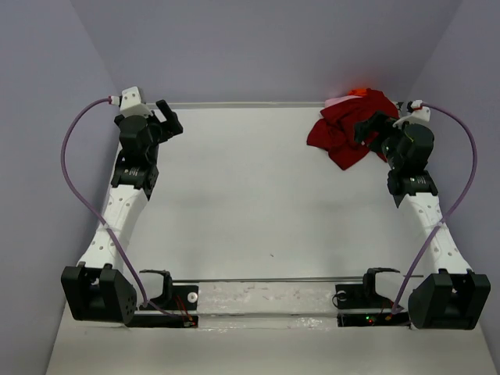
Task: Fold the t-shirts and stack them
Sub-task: Grab the tshirt from the pile
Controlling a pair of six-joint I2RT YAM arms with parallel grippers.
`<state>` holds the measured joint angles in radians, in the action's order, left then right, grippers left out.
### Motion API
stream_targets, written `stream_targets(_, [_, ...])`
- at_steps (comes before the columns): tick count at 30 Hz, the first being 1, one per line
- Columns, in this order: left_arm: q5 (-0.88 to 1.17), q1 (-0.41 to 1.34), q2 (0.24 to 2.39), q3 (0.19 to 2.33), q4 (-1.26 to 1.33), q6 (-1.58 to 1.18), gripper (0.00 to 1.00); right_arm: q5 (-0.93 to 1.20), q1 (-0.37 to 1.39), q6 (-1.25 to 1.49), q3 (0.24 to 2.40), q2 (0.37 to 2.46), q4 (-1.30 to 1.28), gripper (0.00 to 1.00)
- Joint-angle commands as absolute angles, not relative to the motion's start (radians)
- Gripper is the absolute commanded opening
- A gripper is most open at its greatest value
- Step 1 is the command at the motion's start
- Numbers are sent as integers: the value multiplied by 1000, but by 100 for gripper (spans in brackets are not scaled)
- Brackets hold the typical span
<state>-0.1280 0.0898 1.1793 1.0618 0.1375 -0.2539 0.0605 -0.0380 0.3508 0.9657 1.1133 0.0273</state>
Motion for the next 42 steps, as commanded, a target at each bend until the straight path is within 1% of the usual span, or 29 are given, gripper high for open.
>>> stream_targets(1, [-140,91,1154,1058,155,-244,99,68,-38,321,974,1101,38,100])
stream_targets(12, [-120,91,1149,1055,153,-221,99,74,-38,350,1006,1132,5,99])
stream_targets(14, [-121,91,1144,1057,155,-215,99,48,-38,359,1015,1138,-35,98])
stream_targets(16, [-121,89,1144,1058,155,-203,99,-44,-38,388,1049,1160,-87,97])
stream_targets(21, [-115,91,1137,1060,143,-167,99,43,-38,384,1118,1184,-141,97])
stream_targets(22, [-115,91,1137,1063,143,-167,99,63,-38,362,1118,1184,-141,99])
stream_targets(24, [-106,91,1137,1068,129,-157,99,191,-38,272,1196,1189,-149,100])
stream_targets(25, [-97,91,1135,1068,129,-152,99,249,-38,123,1233,1196,-178,100])
stream_targets(26, [-81,91,1134,1066,129,-147,99,305,-38,56,1274,1206,-205,100])
stream_targets(27, [-80,91,1129,1062,130,-147,99,355,-38,-57,1369,1232,-247,100])
stream_targets(29, [-78,90,1127,1051,135,-156,99,329,-38,-118,1506,1264,-356,100])
stream_targets(31, [-89,90,1124,1016,158,-173,99,296,-38,-173,1551,1301,-408,100])
stream_targets(35, [-121,89,1127,950,244,-198,99,206,-38,-198,1531,1312,-399,100])
stream_targets(38, [-130,91,1144,904,275,-176,99,227,-38,-170,1497,1325,-362,100])
stream_targets(42, [-141,91,1160,907,244,-175,99,213,-38,-83,1436,1316,-286,100])
